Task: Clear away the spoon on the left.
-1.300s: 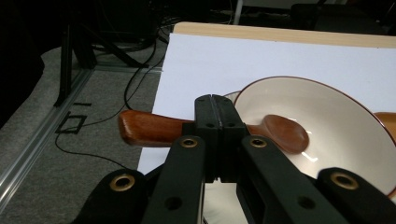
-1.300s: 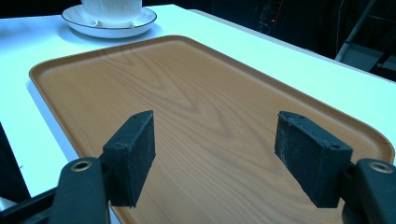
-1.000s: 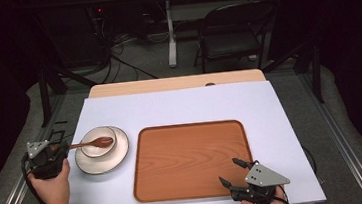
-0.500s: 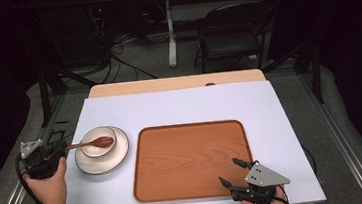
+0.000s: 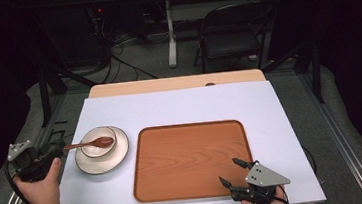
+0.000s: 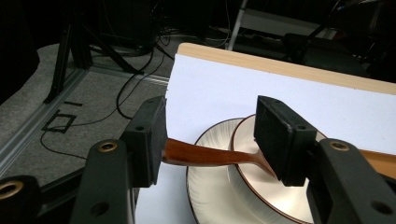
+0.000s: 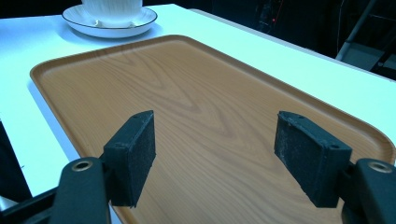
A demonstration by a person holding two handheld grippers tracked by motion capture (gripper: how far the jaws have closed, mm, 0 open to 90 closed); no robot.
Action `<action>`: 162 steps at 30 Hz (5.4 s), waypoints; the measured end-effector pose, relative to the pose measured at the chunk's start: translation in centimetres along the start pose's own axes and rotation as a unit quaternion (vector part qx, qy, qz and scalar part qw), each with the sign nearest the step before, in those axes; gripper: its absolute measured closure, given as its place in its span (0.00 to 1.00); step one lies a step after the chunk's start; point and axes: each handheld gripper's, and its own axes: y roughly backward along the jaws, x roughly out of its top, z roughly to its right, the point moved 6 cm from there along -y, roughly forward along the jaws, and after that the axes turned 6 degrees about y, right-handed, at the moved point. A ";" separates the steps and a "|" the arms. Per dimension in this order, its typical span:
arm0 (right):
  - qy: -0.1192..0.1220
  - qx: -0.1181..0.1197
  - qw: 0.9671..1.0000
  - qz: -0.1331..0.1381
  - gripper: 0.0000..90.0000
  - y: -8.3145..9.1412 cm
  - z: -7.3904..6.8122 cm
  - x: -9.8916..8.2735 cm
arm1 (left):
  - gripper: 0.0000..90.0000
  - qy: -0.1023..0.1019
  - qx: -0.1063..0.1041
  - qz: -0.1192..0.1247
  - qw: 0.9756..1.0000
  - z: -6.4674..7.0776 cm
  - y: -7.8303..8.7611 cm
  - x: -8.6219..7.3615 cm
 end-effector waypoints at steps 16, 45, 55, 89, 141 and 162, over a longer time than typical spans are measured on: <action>0.001 0.001 1.000 -0.002 0.32 0.0 -0.1 0.0 | 0.42 0.026 -0.012 -0.007 1.000 -1.3 0.5 -1.3; 0.002 -0.002 1.000 0.001 0.32 0.0 0.0 0.0 | 0.42 0.092 -0.041 -0.044 0.994 -0.6 -4.6 -3.7; 0.000 -0.002 1.000 0.001 0.32 0.1 0.0 0.0 | 0.47 0.117 -0.051 -0.034 0.991 -0.2 -5.4 -4.0; 0.001 -0.001 1.000 0.002 0.32 0.1 0.0 0.0 | 0.84 0.110 -0.068 0.009 0.992 1.5 -4.7 -2.6; 0.014 0.000 1.000 0.005 0.34 0.1 -0.2 0.1 | 0.93 -0.053 -0.148 -0.019 0.987 9.3 2.5 2.4; 0.021 0.001 1.000 0.007 0.35 0.1 -0.3 0.2 | 0.93 -0.097 -0.243 -0.109 0.959 15.1 2.3 -0.2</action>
